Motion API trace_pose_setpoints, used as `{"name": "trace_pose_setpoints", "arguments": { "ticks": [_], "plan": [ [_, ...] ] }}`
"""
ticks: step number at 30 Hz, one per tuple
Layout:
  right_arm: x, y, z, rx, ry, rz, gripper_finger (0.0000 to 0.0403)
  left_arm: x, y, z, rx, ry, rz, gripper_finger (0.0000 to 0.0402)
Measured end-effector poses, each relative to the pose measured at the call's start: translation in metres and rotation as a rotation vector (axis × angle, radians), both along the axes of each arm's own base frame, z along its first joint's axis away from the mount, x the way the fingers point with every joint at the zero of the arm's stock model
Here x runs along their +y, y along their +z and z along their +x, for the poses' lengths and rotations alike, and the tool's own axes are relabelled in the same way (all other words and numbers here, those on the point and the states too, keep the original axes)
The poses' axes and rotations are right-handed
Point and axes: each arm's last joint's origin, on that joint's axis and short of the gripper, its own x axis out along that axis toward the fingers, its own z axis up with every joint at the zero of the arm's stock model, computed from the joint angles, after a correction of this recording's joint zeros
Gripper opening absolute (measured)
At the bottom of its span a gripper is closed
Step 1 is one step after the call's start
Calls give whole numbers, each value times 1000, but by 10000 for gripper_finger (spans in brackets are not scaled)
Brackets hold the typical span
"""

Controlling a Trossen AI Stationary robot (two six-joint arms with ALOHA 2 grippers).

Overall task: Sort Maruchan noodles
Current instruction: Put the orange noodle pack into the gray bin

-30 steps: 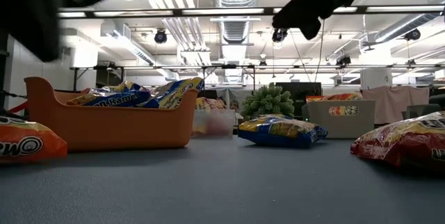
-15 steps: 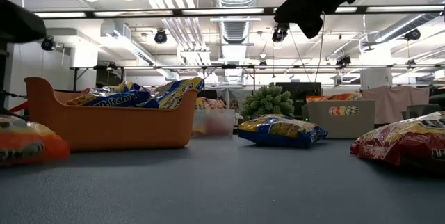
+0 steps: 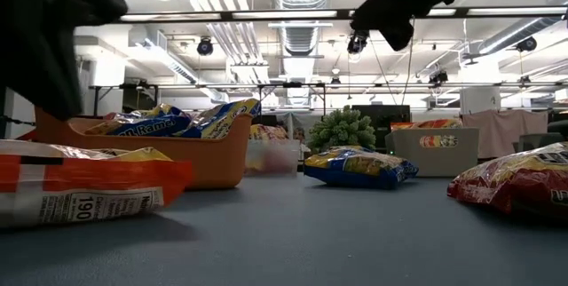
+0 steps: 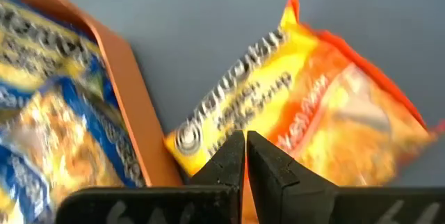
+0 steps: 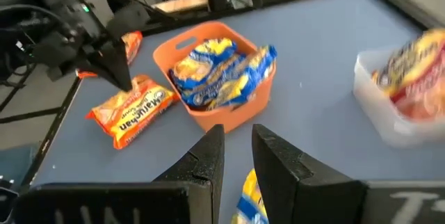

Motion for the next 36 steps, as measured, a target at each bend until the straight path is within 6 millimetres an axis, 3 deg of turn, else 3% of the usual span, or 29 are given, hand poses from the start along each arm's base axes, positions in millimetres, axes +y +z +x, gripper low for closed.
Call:
{"name": "trace_pose_setpoints", "arguments": {
  "ticks": [6,11,17,25,32,36],
  "plan": [
    [5,-17,2,140,-44,197,63,-13,5,-24,43,20,-45,0],
    [25,-34,13,242,19,420,63,-15,-11,-45,88,52,-47,0],
    [47,-52,40,291,8,543,63,-6,-31,-59,117,63,-10,0],
    [81,-69,81,394,10,612,63,-3,-48,-60,57,-21,-27,0],
    [100,-76,116,412,17,604,63,-7,-46,-48,-139,-18,-7,0],
    [107,-86,131,433,21,574,63,-7,-46,-47,-131,-7,-32,0]
  ]
}}
